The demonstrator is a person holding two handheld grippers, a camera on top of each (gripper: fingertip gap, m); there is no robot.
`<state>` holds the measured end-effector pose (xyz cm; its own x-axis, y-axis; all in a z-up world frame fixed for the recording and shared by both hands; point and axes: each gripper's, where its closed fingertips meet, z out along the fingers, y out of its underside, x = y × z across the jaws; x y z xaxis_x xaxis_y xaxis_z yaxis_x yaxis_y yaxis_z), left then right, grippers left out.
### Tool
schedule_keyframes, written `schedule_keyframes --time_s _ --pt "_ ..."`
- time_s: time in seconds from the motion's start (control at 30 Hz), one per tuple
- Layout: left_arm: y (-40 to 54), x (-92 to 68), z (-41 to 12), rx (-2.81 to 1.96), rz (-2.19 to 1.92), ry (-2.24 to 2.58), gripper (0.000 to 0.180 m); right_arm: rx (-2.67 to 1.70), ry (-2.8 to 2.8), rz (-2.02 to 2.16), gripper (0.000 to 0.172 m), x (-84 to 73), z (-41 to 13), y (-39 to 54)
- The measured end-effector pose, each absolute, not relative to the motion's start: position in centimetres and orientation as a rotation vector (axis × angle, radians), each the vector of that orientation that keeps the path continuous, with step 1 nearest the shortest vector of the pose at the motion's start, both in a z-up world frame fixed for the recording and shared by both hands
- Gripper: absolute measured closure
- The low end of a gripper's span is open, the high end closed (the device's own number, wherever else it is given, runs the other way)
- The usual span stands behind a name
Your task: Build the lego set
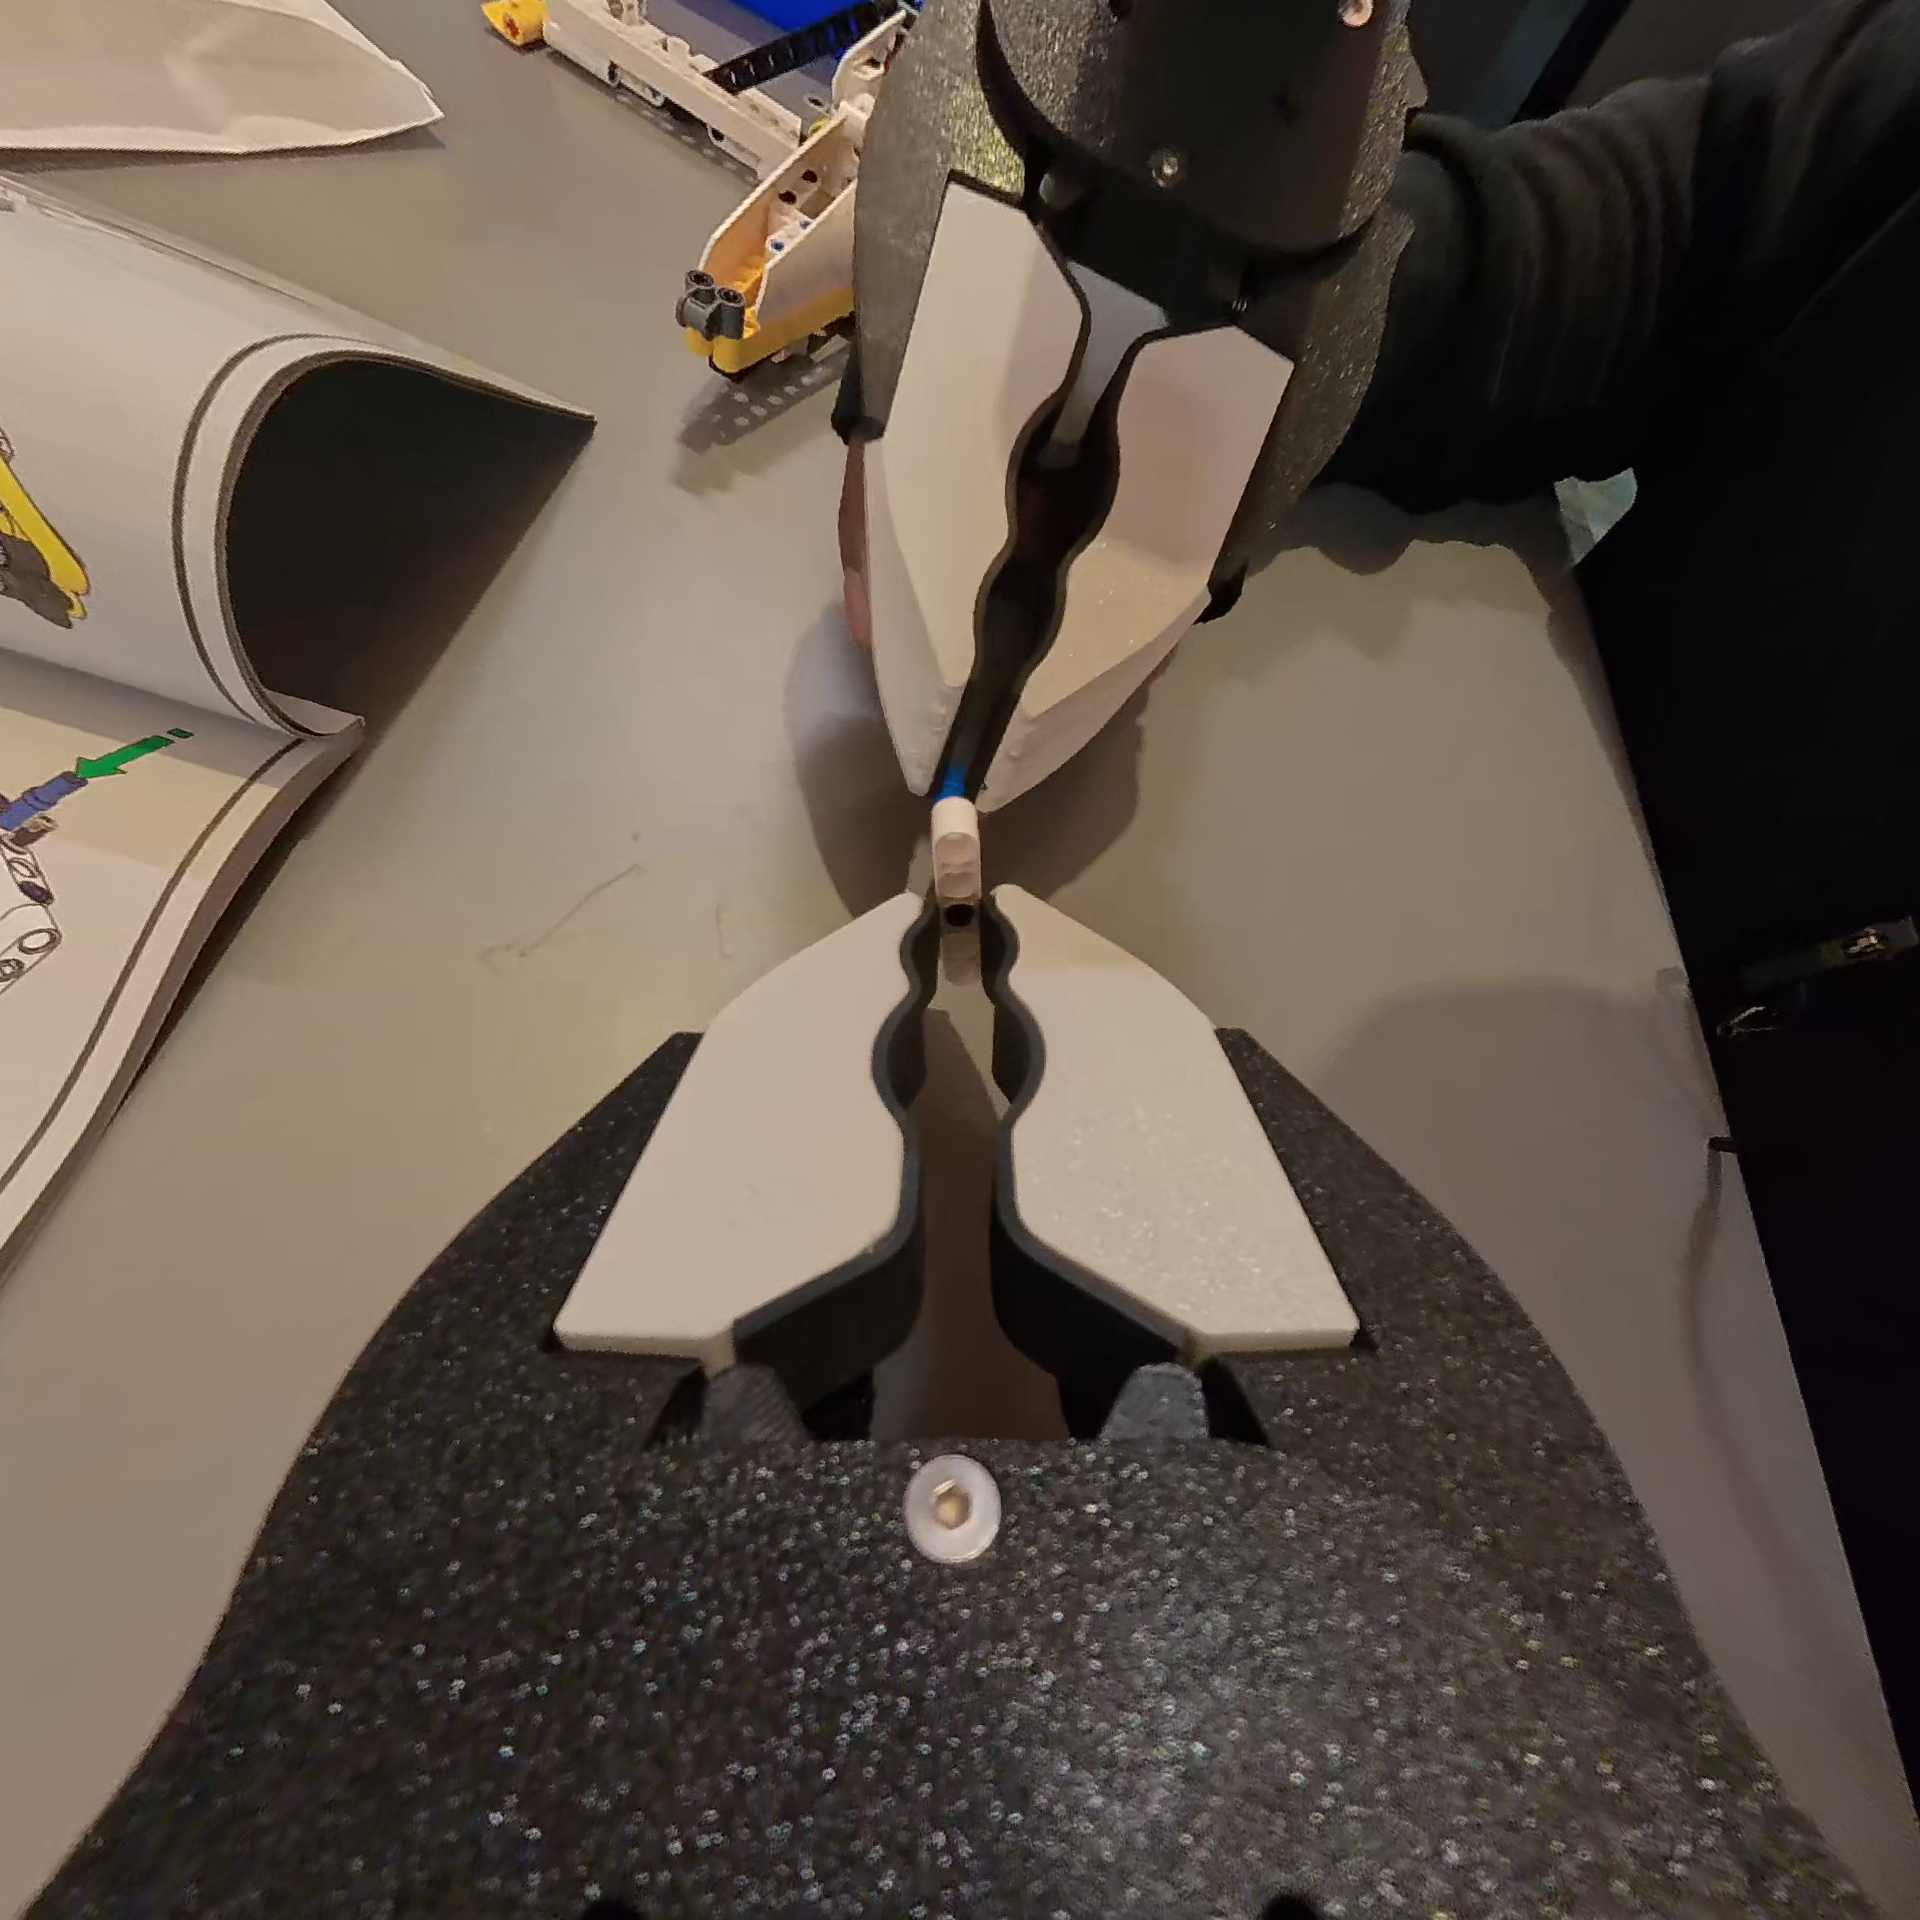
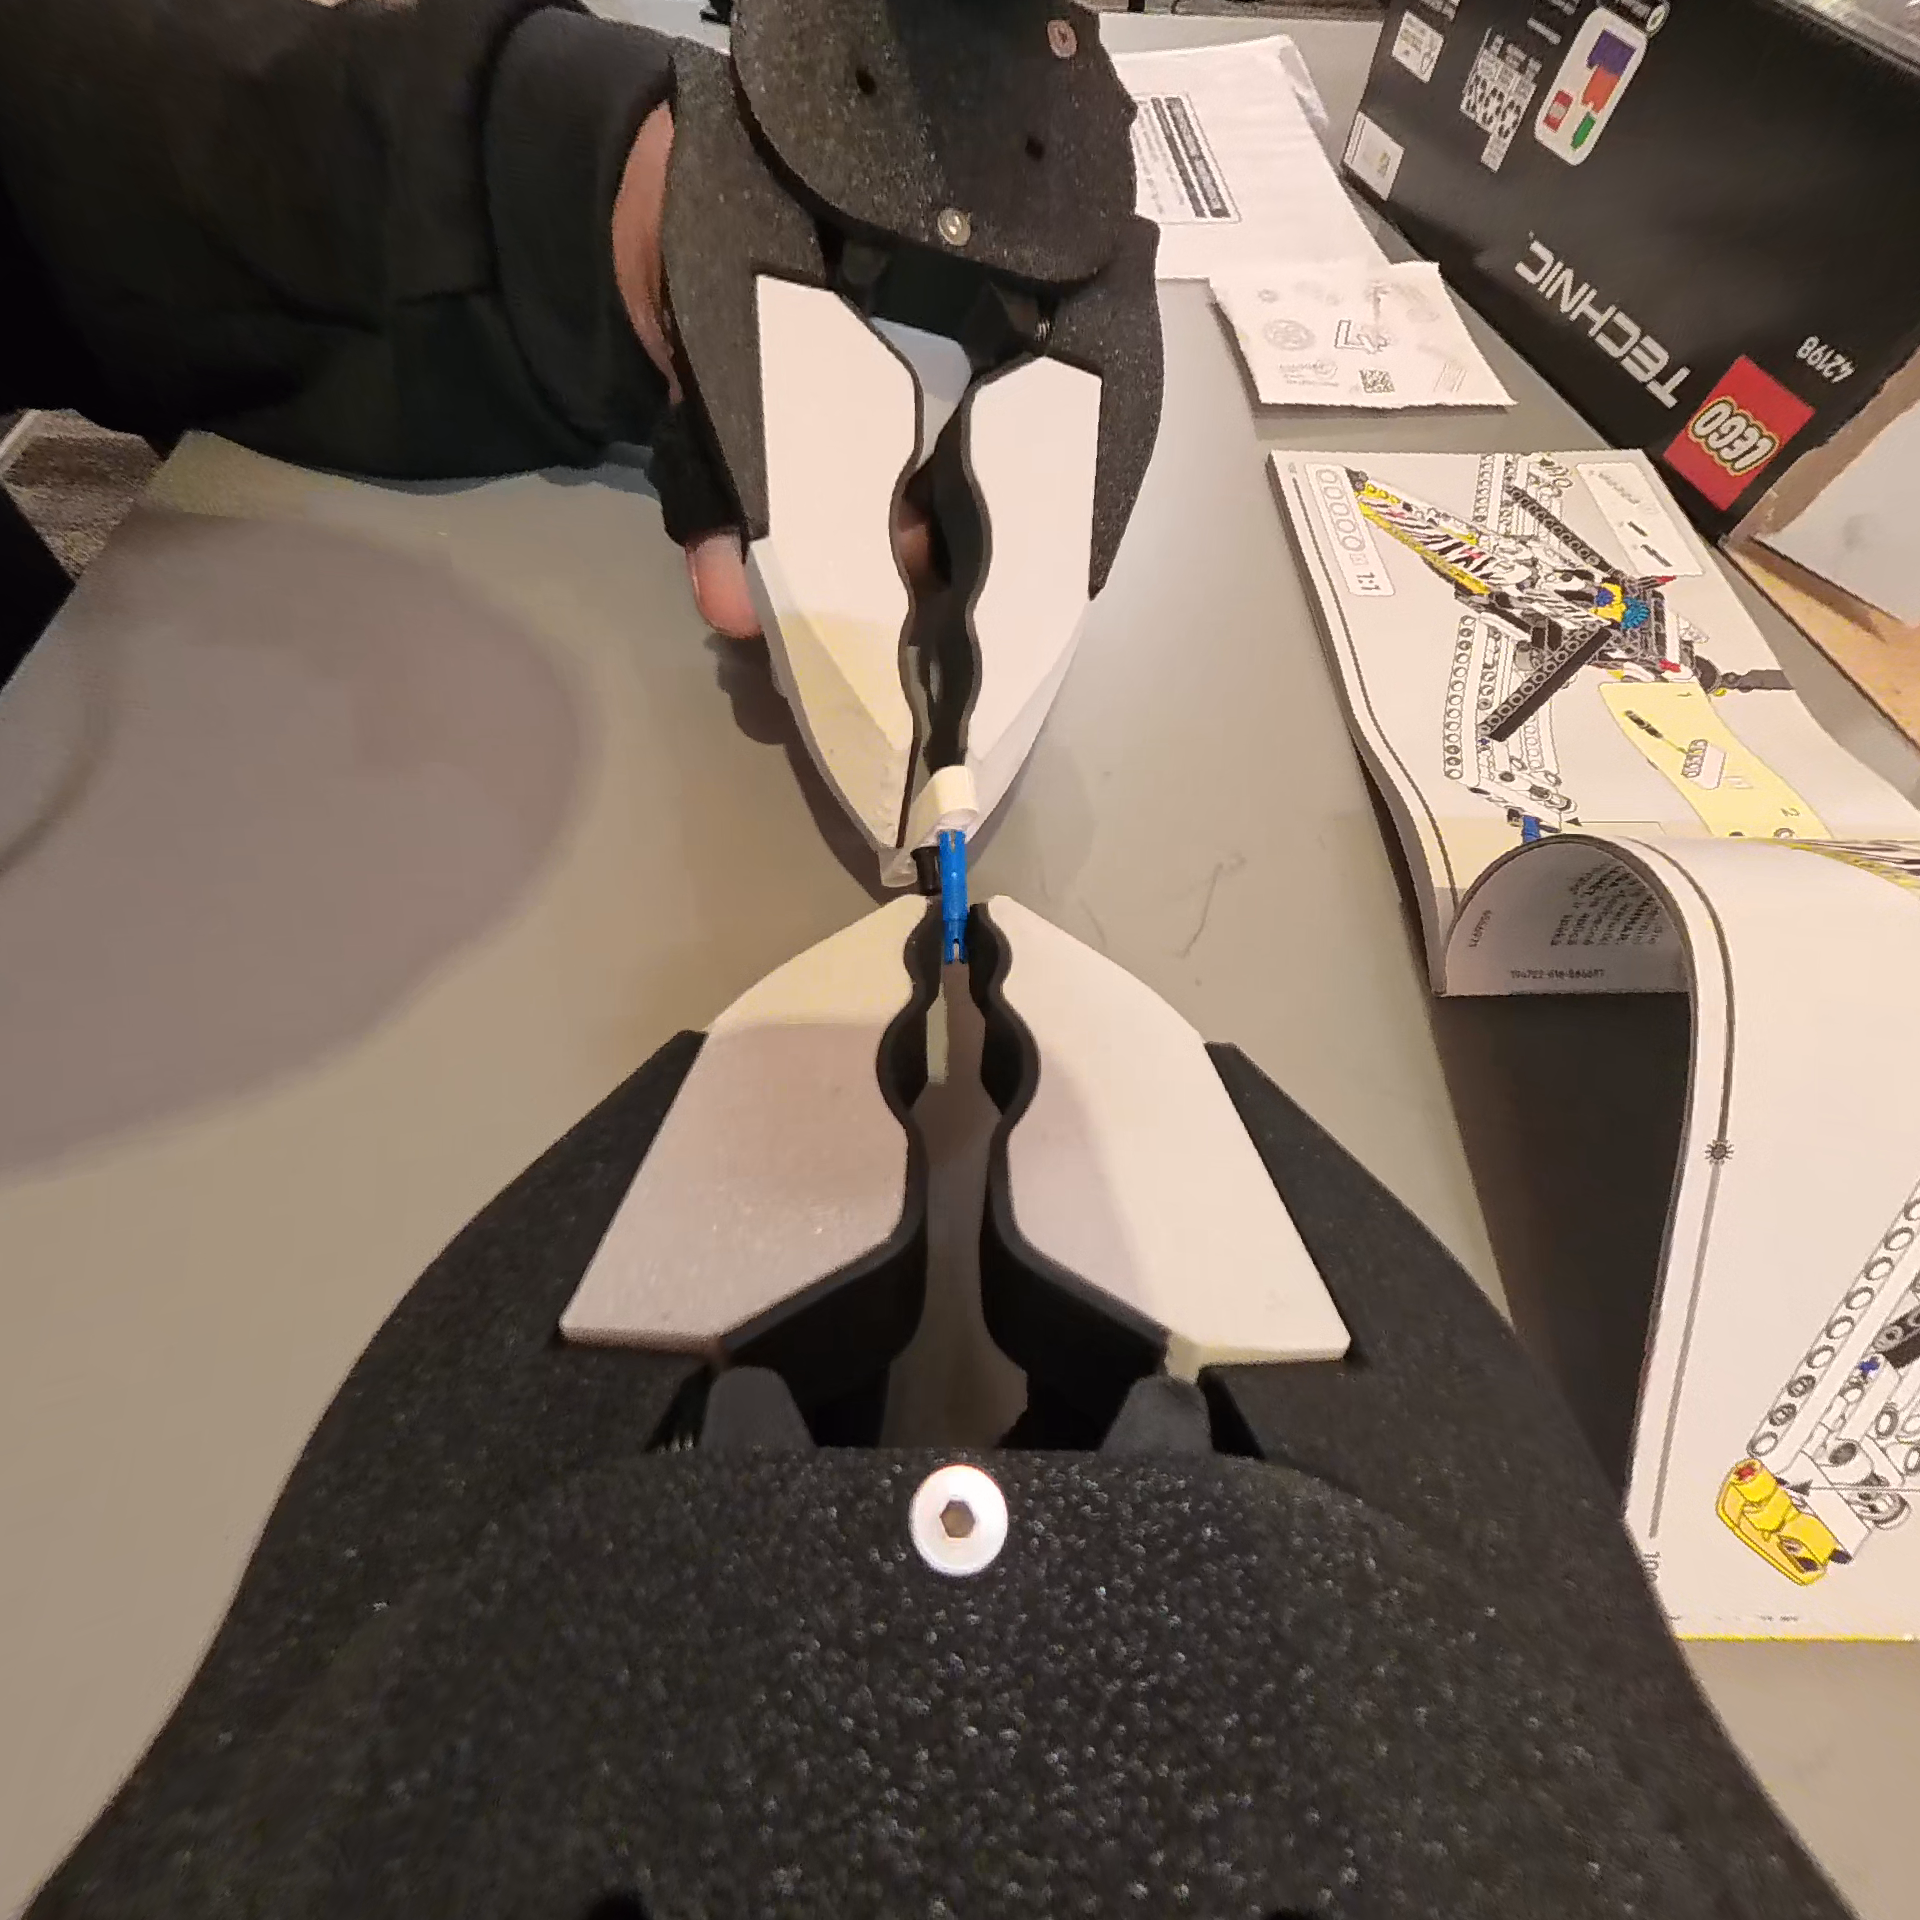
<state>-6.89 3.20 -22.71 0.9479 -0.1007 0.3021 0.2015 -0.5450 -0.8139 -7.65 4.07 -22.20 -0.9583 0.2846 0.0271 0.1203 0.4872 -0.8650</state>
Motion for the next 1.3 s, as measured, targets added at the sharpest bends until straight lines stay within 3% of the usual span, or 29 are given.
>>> schedule_keyframes --time_s 1.3 --pt "3.5 -6.7 -21.4 -2.008 -0.335 0.013 0.173 -0.358 -2.579 1.477 0.168 -7.1 -21.7 3.6"
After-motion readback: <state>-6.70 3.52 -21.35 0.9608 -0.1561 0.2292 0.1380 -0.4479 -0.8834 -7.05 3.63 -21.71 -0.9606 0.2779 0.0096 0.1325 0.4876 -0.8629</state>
